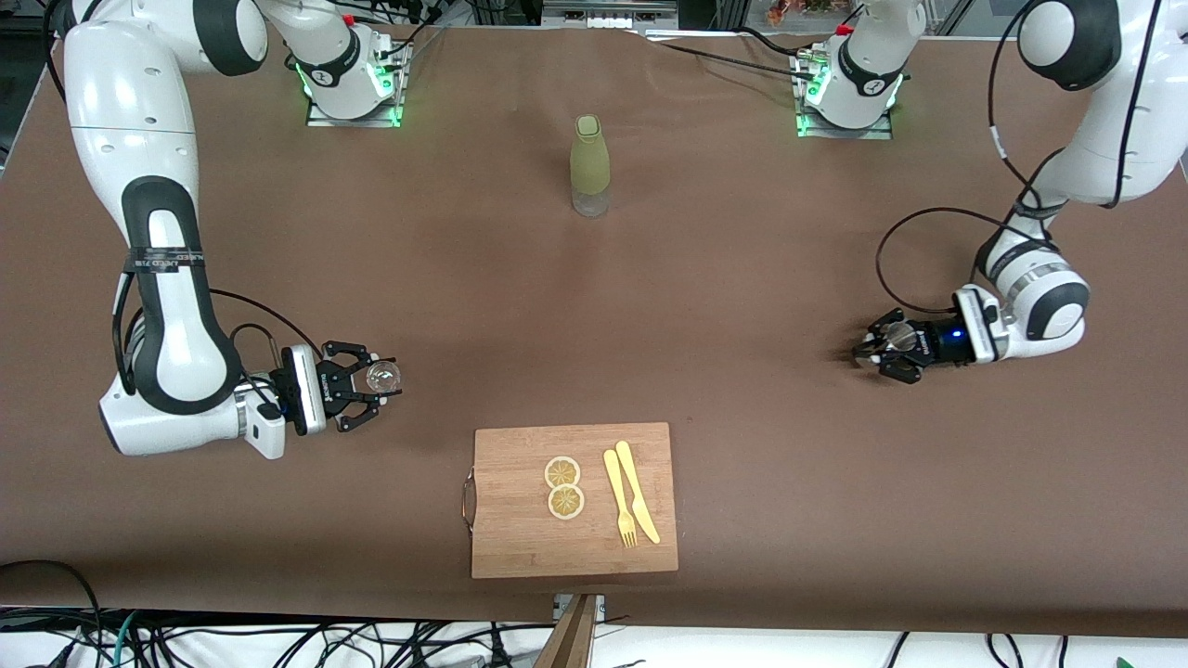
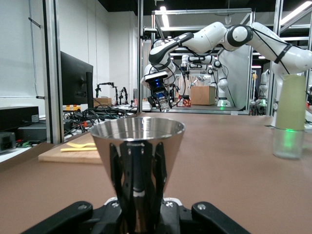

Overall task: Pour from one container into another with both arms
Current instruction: 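Lift the beaker and jigger, bringing both grippers together mid-table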

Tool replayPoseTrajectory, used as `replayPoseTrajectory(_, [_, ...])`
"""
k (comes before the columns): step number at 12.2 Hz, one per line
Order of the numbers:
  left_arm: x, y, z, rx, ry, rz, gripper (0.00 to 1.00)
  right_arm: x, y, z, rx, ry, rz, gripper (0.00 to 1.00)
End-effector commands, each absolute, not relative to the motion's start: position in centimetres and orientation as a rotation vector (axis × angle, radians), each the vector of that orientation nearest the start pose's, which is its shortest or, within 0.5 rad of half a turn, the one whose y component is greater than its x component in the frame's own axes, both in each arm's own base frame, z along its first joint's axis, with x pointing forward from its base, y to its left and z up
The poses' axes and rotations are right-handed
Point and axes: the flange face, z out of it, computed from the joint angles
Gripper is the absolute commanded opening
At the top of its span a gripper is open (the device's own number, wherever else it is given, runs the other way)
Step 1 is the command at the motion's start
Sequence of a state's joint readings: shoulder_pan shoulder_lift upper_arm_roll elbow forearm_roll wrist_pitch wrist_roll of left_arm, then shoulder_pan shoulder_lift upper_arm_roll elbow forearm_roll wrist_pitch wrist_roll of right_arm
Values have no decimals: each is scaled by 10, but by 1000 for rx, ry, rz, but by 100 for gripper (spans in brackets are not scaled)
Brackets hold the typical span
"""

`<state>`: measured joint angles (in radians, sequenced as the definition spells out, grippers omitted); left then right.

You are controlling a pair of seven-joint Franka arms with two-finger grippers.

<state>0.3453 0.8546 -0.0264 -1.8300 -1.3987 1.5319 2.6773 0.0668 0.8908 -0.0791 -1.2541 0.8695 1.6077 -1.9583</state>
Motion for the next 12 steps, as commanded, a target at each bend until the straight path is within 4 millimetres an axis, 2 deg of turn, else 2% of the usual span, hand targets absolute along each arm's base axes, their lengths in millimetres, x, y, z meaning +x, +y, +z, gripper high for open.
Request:
replayPoseTrajectory(1, [565, 34, 100, 1401, -1132, 1326, 0, 706, 111, 241, -1526, -1698, -407, 27])
replayPoseTrajectory(3, [565, 2, 100, 1427, -1106, 1303, 0, 709, 125, 252, -1553, -1693, -396, 27])
replayPoseTrajectory(4, [566, -13, 99, 1439, -1106, 1296, 0, 708, 144, 263, -1572, -1697, -386, 27])
replayPoseTrajectory(6, [562, -46, 99, 1456, -1093, 1286, 0, 707, 166, 283, -1653, -1687, -331, 27])
replayPoseTrajectory(9, [560, -86, 99, 1469, -1076, 1283, 0, 698, 224, 309, -1767, -1697, -256, 27])
replayPoseTrajectory(12, [554, -125, 97, 1479, -1053, 1279, 0, 683, 272, 319, -1849, -1759, -162, 27])
